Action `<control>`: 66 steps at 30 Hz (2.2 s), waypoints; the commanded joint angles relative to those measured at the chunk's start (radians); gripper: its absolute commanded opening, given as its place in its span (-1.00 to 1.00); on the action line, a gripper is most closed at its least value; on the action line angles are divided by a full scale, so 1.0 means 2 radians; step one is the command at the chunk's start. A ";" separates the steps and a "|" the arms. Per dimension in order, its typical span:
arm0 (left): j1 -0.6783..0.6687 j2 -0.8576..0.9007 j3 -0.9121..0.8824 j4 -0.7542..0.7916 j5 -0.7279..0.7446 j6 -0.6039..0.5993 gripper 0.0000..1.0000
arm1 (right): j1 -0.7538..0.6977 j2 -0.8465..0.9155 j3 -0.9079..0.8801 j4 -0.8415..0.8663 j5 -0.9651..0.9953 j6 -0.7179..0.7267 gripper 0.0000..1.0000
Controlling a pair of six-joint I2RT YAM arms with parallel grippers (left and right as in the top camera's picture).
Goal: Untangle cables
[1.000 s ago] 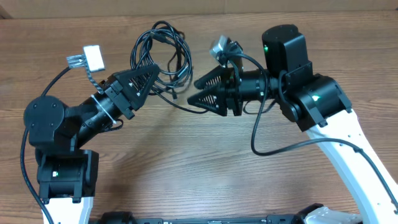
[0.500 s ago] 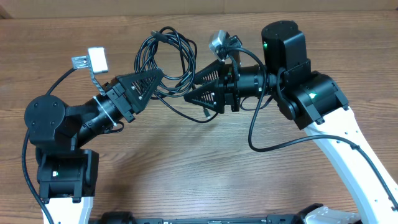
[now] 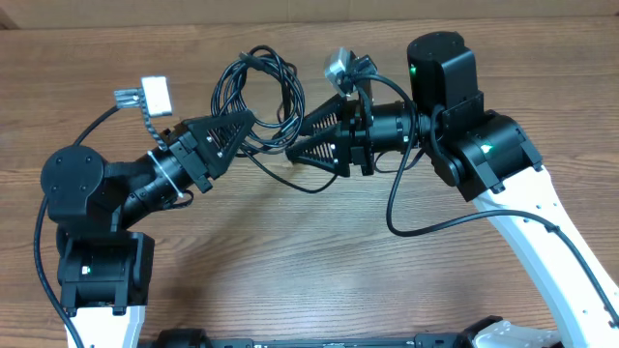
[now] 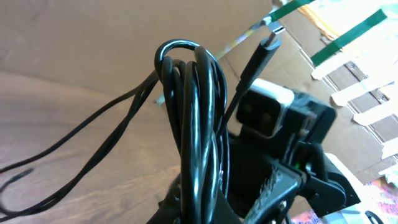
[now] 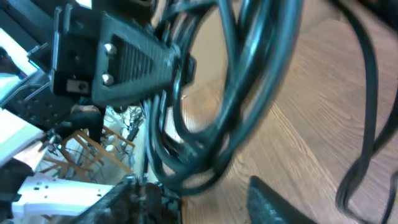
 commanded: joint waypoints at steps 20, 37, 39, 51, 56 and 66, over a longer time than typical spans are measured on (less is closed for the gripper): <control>0.040 -0.004 0.010 0.079 0.032 -0.023 -0.89 | 0.002 0.001 0.012 -0.103 0.080 -0.024 -0.92; 0.087 -0.004 0.010 0.099 0.090 -0.043 -0.91 | 0.002 0.001 0.012 -0.093 0.032 -0.035 0.13; 0.087 -0.004 0.010 0.097 0.089 -0.043 -0.92 | 0.002 0.001 0.012 -0.062 -0.018 -0.035 0.18; 0.066 -0.004 0.010 0.048 0.031 -0.078 -0.91 | 0.026 0.001 0.012 -0.020 -0.044 -0.031 -0.05; 0.047 -0.004 0.010 0.048 0.002 -0.100 -0.91 | 0.031 0.001 0.012 -0.014 -0.038 -0.031 0.01; 0.031 -0.005 0.010 0.062 -0.022 -0.102 -0.91 | 0.031 0.006 0.012 -0.024 0.018 -0.017 0.08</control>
